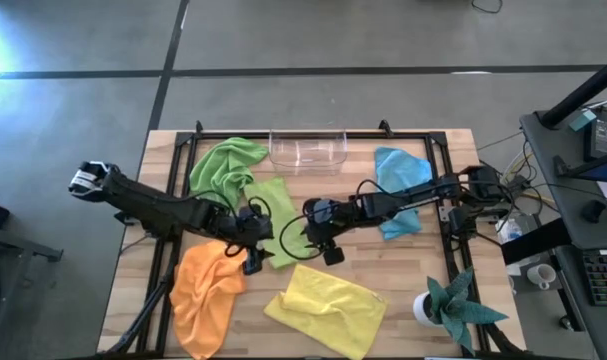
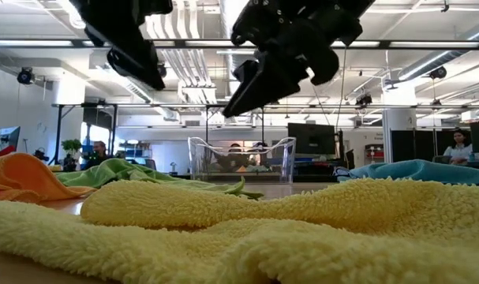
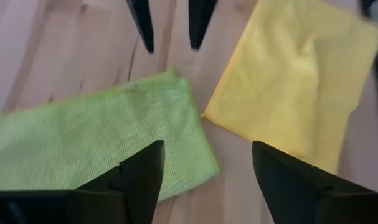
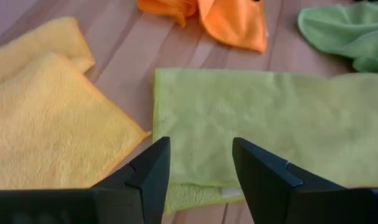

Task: Fold microfiber towels
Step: Fold the green microfiber towel

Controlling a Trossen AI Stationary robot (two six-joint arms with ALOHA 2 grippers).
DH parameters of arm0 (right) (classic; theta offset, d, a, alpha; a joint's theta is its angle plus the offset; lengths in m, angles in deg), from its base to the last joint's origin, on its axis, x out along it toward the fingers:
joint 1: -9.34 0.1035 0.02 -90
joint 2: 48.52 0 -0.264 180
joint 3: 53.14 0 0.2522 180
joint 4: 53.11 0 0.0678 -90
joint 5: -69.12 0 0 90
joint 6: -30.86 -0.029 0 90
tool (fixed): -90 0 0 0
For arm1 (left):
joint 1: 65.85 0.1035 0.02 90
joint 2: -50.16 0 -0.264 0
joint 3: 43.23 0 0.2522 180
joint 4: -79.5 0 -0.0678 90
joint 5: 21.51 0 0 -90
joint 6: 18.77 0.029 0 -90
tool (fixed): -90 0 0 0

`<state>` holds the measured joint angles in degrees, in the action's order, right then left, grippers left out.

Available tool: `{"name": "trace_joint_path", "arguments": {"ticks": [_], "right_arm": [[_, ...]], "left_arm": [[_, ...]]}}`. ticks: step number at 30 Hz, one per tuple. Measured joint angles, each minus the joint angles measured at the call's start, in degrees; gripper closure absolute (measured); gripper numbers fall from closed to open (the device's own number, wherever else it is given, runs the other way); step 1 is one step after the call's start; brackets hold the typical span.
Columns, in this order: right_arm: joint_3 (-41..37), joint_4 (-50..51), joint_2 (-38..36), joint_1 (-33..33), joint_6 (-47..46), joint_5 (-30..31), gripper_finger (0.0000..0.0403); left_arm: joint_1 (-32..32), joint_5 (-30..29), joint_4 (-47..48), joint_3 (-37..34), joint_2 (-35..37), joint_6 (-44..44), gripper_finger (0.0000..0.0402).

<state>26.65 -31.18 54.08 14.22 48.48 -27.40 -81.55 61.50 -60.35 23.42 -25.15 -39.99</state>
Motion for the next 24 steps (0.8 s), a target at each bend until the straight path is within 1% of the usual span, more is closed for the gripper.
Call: {"name": "trace_joint_path", "arguments": {"ticks": [5,8,11,14,17,21,24], "right_arm": [[-1.42,-0.27,0.0,0.13,0.58,-0.17,0.0229],[-2.44,-1.18,0.0,0.13,0.63,-1.25,0.0229],[-3.48,-3.03,0.0,0.15,0.65,-1.42,0.0229],[-4.33,-4.42,0.02,0.13,1.13,-1.42,0.0229],[-3.89,-7.53,2.0,0.2,2.69,-1.69,0.0229],[-1.18,-6.82,6.62,0.37,3.86,-2.34,0.0229],[1.06,-5.94,7.94,0.52,3.07,-2.47,0.0229]], "left_arm": [[-1.83,-1.04,-0.88,-1.43,-6.29,3.75,0.0173],[-2.83,-0.99,-1.72,-1.59,-10.87,3.81,0.0173],[-3.28,-0.96,-3.54,-1.3,-13.49,3.74,0.0173],[-3.33,-0.86,-4.82,-1.54,-14.34,3.97,0.0173],[-3.35,-0.84,-4.95,-1.75,-14.34,5.78,0.0173],[-3.66,-0.8,-4.33,-2.2,-14.68,8.46,0.0173],[-3.89,-0.8,-5.2,-2.53,-14.76,8.68,0.0173]]}}
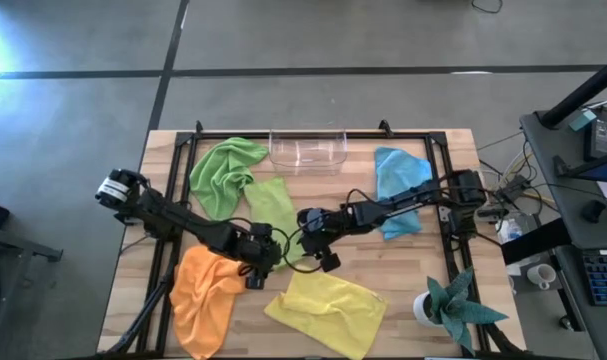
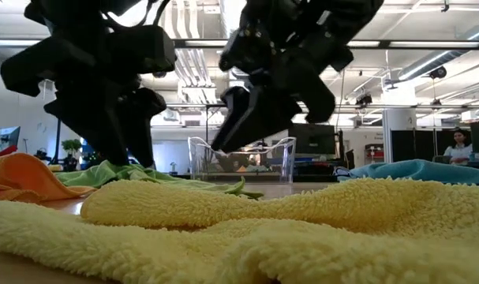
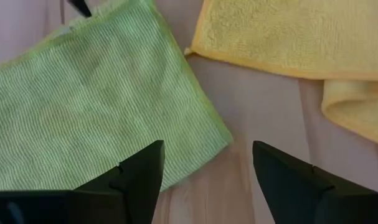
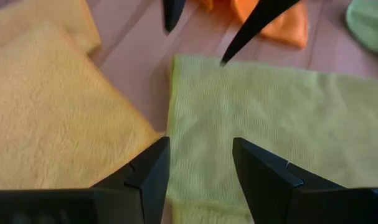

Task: Fold microfiber towels
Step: Fold the green microfiber towel

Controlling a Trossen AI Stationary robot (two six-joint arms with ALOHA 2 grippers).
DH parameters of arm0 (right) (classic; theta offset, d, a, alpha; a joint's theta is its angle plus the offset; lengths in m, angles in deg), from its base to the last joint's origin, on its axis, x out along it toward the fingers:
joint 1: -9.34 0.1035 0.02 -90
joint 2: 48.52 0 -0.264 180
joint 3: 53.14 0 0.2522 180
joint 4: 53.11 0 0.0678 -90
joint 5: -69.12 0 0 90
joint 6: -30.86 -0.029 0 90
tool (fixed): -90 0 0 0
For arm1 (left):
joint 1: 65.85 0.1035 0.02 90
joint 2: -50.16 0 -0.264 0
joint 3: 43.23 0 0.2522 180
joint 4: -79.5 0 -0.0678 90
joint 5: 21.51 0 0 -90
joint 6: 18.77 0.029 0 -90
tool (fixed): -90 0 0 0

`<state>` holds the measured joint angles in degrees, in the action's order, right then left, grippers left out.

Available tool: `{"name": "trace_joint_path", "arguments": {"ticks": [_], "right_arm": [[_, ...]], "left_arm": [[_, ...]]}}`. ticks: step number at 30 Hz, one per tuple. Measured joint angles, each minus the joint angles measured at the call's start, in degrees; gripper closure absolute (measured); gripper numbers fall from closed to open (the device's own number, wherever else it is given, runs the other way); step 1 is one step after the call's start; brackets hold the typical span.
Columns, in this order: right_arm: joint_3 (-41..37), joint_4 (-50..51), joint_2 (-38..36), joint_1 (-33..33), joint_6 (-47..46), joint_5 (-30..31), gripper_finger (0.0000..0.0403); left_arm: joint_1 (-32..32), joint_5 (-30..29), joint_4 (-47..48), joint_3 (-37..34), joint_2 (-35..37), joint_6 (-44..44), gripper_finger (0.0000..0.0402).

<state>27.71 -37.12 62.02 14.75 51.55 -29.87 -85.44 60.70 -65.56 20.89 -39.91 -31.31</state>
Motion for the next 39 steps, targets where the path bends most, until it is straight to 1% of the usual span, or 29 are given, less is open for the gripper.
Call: {"name": "trace_joint_path", "arguments": {"ticks": [6,13,18,21,23,25,29,32,35,39], "right_arm": [[2.01,4.7,3.02,0.11,1.72,-0.38,0.0229],[3.68,6.79,5.42,0.35,1.82,-0.29,0.0229],[4.34,11.89,5.11,0.33,1.65,0.02,0.0229],[3.76,12.58,5.11,0.33,1.86,0.23,0.0229],[3.49,12.57,5.11,0.33,1.9,2.18,0.0229],[3.26,12.49,5.11,0.33,2.32,5.47,0.0229],[3.1,12.33,5.05,0.25,3.97,7.0,0.023],[3.07,12.34,5.05,0.24,4.83,7.17,0.0238],[3.05,12.4,5.05,0.36,4.83,7.35,0.0262],[3.0,12.39,5.05,0.37,4.37,7.62,0.0311]], "left_arm": [[-0.03,-0.06,0.18,-0.47,-3.07,5.56,0.0173],[-0.03,-0.41,-1.95,-0.16,-6.85,5.31,0.0173],[0.0,-1.24,-2.13,-0.06,-7.77,5.2,0.0173],[-0.01,-1.35,-2.04,-0.07,-7.9,5.12,0.0176],[-0.03,-1.41,-1.96,-0.08,-7.93,4.06,0.0185],[0.0,-1.88,-1.93,-0.1,-7.96,3.73,0.02],[0.0,-2.02,-1.82,-0.14,-8.01,3.85,0.0236],[0.02,-2.23,-1.96,-0.18,-8.03,3.89,0.0262],[0.04,-2.64,-2.18,-0.21,-8.06,3.91,0.0284],[0.04,-3.57,-2.98,-0.26,-8.1,3.89,0.0309]]}}
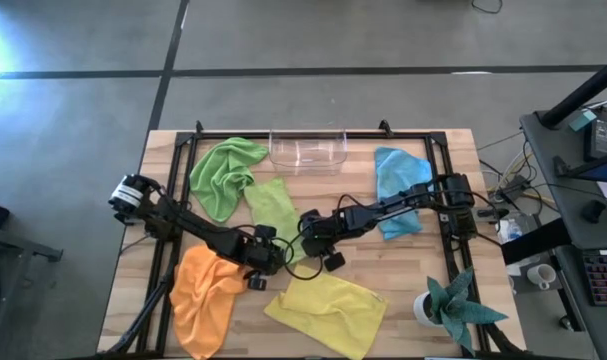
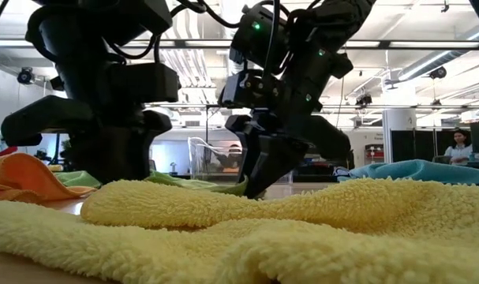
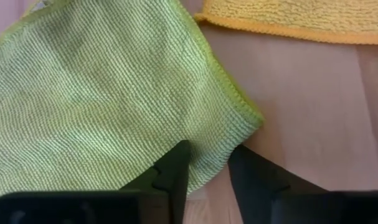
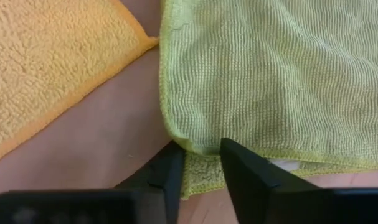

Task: Fold microfiber towels
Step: Fold the green microfiber towel

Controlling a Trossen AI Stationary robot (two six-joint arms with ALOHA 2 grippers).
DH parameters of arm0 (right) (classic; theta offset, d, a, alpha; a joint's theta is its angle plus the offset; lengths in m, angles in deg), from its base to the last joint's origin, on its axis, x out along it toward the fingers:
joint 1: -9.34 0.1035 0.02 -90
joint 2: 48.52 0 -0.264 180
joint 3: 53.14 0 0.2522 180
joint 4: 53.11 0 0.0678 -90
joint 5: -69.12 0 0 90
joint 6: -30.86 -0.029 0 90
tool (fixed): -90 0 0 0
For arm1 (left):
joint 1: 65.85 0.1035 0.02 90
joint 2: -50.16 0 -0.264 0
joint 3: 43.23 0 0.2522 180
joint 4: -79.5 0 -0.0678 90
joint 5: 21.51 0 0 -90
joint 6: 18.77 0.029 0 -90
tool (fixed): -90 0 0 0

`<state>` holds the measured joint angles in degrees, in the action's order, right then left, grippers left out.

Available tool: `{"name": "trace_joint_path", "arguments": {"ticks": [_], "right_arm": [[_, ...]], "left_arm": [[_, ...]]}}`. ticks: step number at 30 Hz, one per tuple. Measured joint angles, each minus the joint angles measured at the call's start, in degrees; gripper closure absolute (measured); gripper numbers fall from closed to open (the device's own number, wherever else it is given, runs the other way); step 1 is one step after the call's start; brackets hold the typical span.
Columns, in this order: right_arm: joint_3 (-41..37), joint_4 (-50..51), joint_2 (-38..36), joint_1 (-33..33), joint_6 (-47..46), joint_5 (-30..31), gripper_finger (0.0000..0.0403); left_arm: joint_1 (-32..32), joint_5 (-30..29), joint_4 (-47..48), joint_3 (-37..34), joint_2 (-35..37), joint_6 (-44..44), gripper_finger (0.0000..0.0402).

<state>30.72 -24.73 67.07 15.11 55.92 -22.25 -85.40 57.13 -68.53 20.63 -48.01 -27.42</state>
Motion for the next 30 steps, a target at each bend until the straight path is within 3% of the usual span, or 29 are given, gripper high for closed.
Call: {"name": "trace_joint_path", "arguments": {"ticks": [7,15,30], "right_arm": [[-0.04,0.0,-0.03,0.19,-3.41,0.29,0.0389],[0.75,3.57,-2.54,1.25,-12.41,-4.98,0.0393],[7.22,14.62,-5.67,7.92,-34.2,-6.55,0.0394]], "left_arm": [[0.07,-0.62,0.23,0.59,0.08,-0.18,0.0342],[0.09,2.45,0.36,0.64,2.87,-9.7,0.037],[-0.9,7.01,-1.1,1.18,14.4,-26.7,0.0382]]}}
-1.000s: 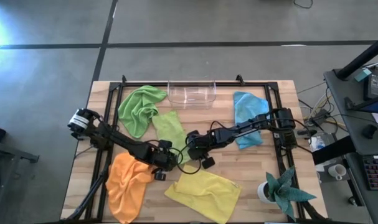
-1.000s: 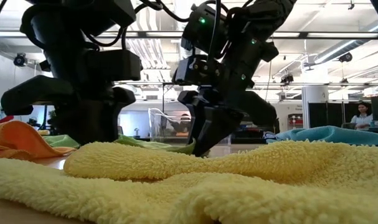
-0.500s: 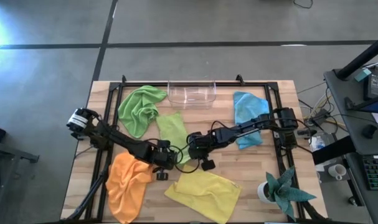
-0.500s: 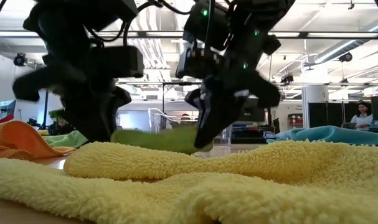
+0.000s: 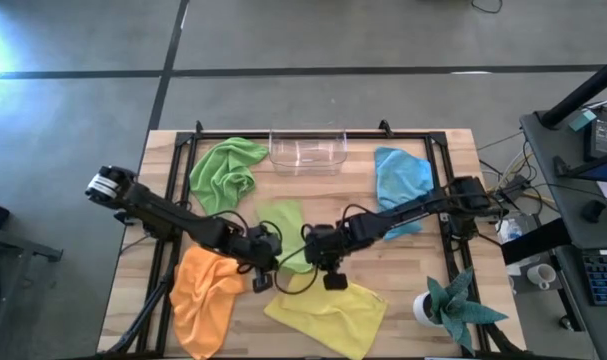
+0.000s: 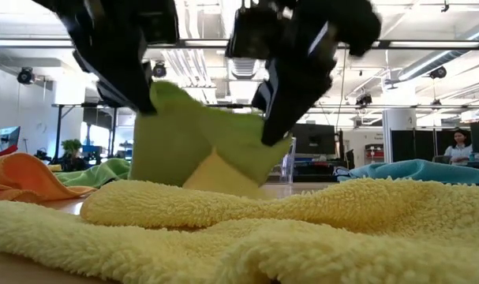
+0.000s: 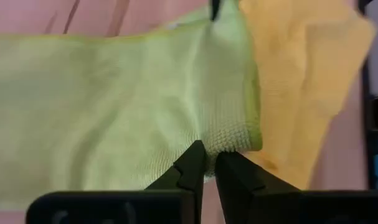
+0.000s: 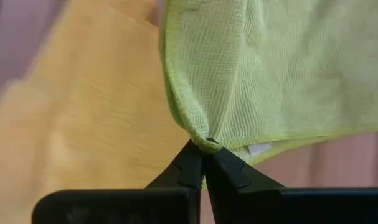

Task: Fold microfiber towels
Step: Fold the green microfiber towel

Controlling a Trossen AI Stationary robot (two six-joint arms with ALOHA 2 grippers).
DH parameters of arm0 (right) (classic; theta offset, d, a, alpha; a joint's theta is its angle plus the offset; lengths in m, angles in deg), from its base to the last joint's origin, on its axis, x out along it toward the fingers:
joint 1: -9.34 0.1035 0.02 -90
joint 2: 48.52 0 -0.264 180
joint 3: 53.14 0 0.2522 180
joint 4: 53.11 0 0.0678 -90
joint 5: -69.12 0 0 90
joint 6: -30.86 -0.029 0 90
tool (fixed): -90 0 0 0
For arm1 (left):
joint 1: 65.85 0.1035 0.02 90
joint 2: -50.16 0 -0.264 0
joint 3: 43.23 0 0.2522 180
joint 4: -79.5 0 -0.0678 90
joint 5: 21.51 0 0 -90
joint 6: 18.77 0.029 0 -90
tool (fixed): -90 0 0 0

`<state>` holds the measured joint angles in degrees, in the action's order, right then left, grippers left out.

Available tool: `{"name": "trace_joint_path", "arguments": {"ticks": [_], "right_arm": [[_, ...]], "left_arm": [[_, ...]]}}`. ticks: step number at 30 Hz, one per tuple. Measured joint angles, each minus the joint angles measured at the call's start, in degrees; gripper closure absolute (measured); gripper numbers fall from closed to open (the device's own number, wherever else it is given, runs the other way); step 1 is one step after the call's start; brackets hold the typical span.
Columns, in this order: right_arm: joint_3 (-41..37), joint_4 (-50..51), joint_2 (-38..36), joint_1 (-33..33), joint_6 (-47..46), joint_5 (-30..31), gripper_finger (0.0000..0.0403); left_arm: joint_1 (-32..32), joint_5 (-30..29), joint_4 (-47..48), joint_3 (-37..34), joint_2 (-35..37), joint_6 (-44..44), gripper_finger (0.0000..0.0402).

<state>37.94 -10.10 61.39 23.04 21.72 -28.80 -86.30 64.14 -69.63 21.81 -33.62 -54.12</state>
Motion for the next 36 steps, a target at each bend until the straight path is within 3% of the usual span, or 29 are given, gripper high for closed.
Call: {"name": "trace_joint_path", "arguments": {"ticks": [6,13,17,23,36], "right_arm": [[3.81,0.4,-0.05,3.07,-11.05,1.63,0.0394],[6.66,0.48,-0.05,2.26,-14.83,10.36,0.0394],[6.41,0.6,0.34,-0.3,-14.87,14.38,0.0394],[6.18,0.58,3.77,-4.71,-14.41,15.67,0.0394],[6.53,-3.35,5.32,-12.81,-7.47,15.83,0.0394]], "left_arm": [[-2.94,1.36,2.97,-0.19,3.72,-6.07,0.0382],[-4.26,-4.97,6.41,-0.58,4.22,-6.37,0.0382],[-3.34,-9.86,9.09,-1.04,4.2,-6.72,0.0382],[-1.04,-13.83,15.11,-1.06,4.19,-11.59,0.0382],[5.91,-17.36,16.96,-3.09,3.99,-12.09,0.0382]]}}
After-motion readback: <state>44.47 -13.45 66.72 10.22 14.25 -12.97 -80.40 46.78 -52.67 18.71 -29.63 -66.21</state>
